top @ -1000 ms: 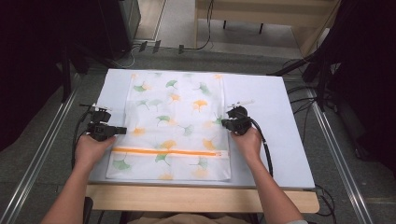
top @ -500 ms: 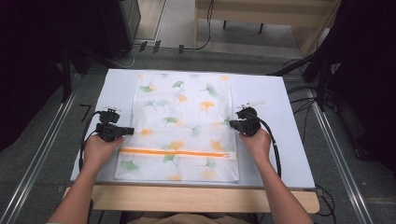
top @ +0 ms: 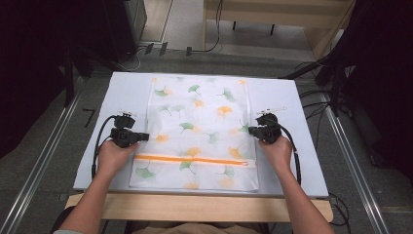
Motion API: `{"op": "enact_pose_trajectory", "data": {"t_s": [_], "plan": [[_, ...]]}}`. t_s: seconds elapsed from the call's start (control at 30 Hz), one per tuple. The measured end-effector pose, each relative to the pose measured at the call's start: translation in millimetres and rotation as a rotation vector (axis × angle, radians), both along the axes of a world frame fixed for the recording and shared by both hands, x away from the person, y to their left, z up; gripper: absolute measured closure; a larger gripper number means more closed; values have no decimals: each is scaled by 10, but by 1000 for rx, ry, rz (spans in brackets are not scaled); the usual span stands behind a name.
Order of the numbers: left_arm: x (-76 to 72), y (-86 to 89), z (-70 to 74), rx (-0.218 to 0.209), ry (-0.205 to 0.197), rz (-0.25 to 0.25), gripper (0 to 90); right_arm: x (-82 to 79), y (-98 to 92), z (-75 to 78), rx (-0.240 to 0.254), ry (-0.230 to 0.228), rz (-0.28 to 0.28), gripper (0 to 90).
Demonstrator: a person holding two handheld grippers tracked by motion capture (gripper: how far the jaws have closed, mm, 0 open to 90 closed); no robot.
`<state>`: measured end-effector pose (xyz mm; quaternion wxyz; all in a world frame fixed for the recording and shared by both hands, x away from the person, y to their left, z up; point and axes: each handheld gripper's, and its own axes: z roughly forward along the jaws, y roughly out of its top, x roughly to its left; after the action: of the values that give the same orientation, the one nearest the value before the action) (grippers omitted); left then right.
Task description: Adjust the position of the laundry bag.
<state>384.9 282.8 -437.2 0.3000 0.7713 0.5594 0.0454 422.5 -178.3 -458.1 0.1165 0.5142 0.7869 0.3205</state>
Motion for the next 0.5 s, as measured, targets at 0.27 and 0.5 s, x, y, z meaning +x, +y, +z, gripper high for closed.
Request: {"op": "enact_pose_trajectory", "data": {"t_s": [0.27, 0.5], "plan": [[59, -125, -37, 8, -4, -12, 900, 52, -164, -44, 28, 12, -40, 900], [79, -92, -53, -7, -3, -19, 897, 90, -144, -88, 15, 9, -31, 900]]}}
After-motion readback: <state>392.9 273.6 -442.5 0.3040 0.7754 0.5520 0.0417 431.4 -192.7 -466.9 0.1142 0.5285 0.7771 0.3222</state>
